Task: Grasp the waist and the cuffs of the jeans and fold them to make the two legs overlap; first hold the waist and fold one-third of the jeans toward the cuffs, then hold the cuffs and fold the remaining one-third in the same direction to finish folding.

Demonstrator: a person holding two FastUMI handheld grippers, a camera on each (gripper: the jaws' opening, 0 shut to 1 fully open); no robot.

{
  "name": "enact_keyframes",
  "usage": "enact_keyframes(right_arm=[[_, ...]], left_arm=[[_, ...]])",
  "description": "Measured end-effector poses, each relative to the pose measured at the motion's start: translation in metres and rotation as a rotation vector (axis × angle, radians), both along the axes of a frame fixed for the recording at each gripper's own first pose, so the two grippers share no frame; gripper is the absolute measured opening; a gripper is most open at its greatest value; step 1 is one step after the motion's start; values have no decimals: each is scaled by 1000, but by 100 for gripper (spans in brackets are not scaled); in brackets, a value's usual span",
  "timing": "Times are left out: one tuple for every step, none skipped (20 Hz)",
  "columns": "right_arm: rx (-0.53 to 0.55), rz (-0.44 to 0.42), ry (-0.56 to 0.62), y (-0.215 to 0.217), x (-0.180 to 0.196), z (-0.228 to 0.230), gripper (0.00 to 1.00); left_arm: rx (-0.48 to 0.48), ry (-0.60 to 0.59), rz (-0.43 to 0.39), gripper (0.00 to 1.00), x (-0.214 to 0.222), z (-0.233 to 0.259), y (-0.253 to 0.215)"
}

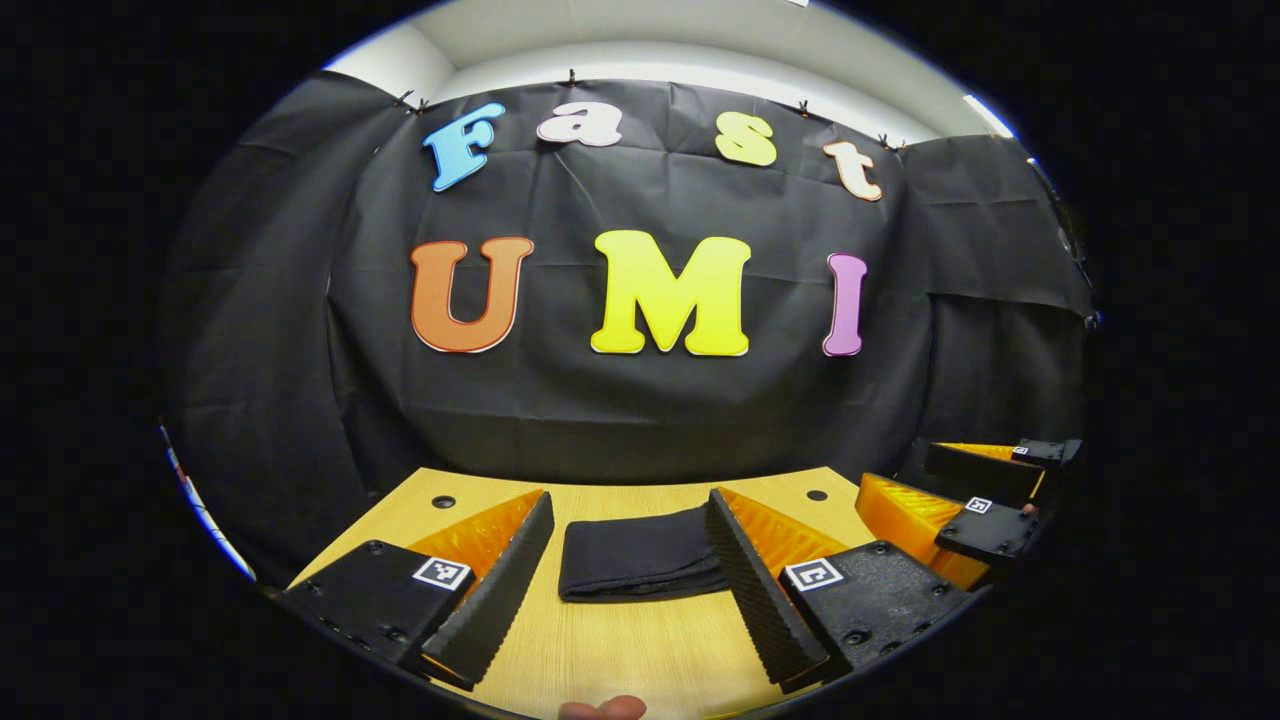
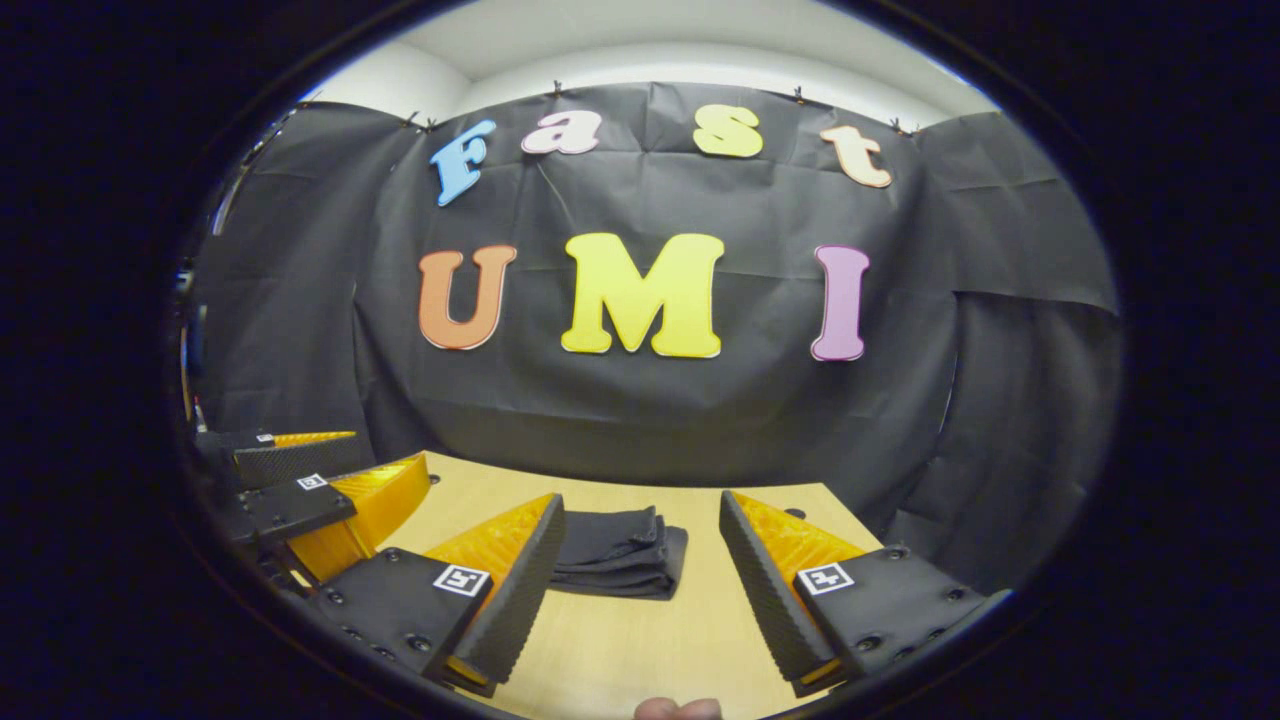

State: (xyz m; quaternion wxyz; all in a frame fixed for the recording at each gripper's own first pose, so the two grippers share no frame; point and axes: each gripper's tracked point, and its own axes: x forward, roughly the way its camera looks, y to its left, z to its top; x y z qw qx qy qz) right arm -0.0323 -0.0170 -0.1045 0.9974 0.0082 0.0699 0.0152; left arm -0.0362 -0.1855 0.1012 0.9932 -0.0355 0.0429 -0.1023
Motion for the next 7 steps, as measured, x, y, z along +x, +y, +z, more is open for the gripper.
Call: enact_keyframes(right_arm=[[-4,1,-4,1,-2,1,94],[-6,2,-8,2,-3,3,98],[-4,4,-12,3,-3,3,98],[-3,6,-14,4,-3,4,98],[-1,8,-13,4,-3,3,98],[4,12,-12,4,-3,4,98],[8,9,-13,4,-2,5,98]], left_arm=[[0,1,4,98,-1,0,1],[1,4,10,98,-2,1,3],[5,4,16,98,-3,0,5],[9,4,23,98,-4,0,8],[11,3,28,98,-5,1,8],[13,4,34,98,-5,2,7],[15,4,37,98,-5,2,10]])
